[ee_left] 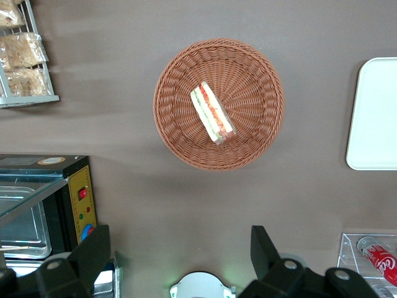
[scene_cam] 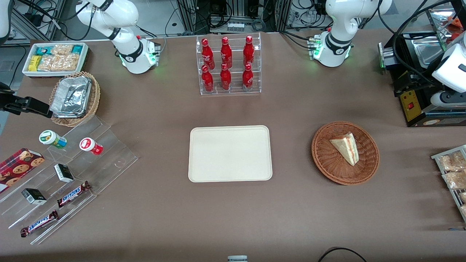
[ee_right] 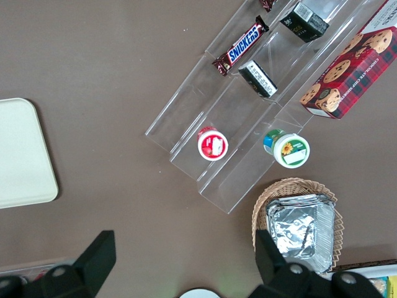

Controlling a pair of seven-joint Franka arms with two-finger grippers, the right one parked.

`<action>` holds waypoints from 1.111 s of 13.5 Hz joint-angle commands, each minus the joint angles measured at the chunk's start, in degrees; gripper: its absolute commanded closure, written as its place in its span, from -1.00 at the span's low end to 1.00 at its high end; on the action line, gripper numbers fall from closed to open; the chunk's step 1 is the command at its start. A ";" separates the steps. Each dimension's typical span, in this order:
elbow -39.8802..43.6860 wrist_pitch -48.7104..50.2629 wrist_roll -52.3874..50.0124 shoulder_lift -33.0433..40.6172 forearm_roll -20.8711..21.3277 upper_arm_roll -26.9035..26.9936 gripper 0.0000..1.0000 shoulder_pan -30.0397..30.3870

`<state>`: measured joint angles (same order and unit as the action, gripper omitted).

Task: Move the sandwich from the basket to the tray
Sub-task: 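Move the left gripper down over the wrapped sandwich in the wicker basket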

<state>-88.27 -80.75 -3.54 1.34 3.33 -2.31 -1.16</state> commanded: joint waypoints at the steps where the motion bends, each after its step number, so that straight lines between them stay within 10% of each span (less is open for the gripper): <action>1: 1.00 0.51 0.82 -0.64 0.19 0.55 -1.00 -0.51; 15: -32.91 -35.32 -16.92 -0.63 -3.24 -1.47 -1.00 -0.07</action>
<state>-117.28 -111.55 -17.25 0.24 0.75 -3.61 -1.21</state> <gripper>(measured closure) 0.000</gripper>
